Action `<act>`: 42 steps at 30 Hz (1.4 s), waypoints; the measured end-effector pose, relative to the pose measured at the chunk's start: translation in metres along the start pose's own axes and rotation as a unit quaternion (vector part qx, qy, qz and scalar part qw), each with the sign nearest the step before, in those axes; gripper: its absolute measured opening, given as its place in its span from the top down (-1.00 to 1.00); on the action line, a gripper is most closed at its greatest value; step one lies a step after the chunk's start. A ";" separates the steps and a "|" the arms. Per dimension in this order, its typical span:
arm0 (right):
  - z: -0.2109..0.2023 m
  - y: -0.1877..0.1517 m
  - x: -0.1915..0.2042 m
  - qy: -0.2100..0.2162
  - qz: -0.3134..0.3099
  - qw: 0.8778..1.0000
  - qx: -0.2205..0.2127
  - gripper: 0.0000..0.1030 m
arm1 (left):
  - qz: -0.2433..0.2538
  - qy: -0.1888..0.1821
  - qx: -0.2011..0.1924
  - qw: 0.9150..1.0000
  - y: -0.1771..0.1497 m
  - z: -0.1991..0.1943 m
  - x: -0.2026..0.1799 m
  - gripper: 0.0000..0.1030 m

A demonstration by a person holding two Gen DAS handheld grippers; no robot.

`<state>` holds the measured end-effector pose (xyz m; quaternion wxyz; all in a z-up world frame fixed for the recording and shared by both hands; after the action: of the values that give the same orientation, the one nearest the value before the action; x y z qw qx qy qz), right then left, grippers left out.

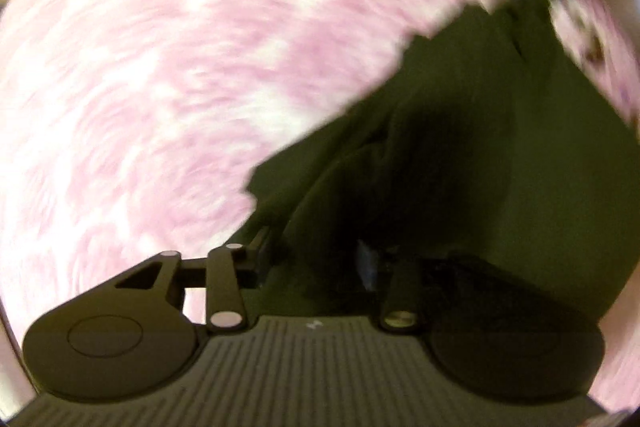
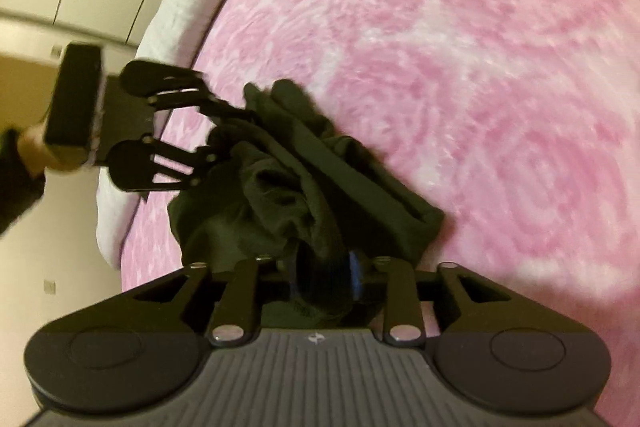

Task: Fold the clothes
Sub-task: 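Fold the lifted shirt end over onto the rest with both grippers, then open both grippers and press the folded bundle flat with the left gripper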

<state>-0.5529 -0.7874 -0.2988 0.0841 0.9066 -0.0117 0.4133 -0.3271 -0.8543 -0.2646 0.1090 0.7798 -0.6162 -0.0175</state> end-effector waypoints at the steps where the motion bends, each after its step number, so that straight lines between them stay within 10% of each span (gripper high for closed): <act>1: -0.002 -0.002 -0.001 0.002 0.012 1.000 -0.005 0.28 | -0.033 0.000 -0.014 0.999 -0.007 -0.009 0.006 0.23; 10: -0.009 -0.017 0.011 -0.013 0.022 0.999 -0.043 0.24 | -0.263 -0.003 -0.049 0.963 -0.082 -0.032 0.037 0.10; 16: -0.005 -0.015 0.016 -0.055 0.011 0.997 -0.052 0.51 | -0.289 -0.035 -0.108 0.951 -0.061 -0.005 0.034 0.55; 20: -0.004 -0.013 0.012 -0.073 0.027 0.995 -0.055 0.73 | -0.263 -0.045 -0.101 0.958 -0.041 0.014 0.027 0.91; 31: -0.018 -0.006 -0.005 -0.075 0.034 0.994 -0.068 0.85 | -0.303 -0.060 -0.113 0.944 -0.045 0.014 0.039 0.91; 37: -0.029 -0.013 -0.004 -0.038 0.052 0.994 -0.084 0.24 | -0.330 -0.071 -0.118 0.934 -0.049 0.016 0.047 0.56; 42: -0.008 -0.016 0.003 -0.036 0.028 0.997 -0.059 0.34 | -0.340 -0.080 -0.112 0.930 -0.047 0.024 0.046 0.84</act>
<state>-0.5555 -0.7705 -0.2938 0.1248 0.9137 -0.0647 0.3813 -0.2746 -0.8919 -0.2924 0.1335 0.9214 -0.3148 -0.1845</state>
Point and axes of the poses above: each gripper's, at about its wrist camera, not at the fingertips, and z roughly the way its jaws point, x to its left, y to its top, the point moved 1 cm from there along z, roughly the way its jaws point
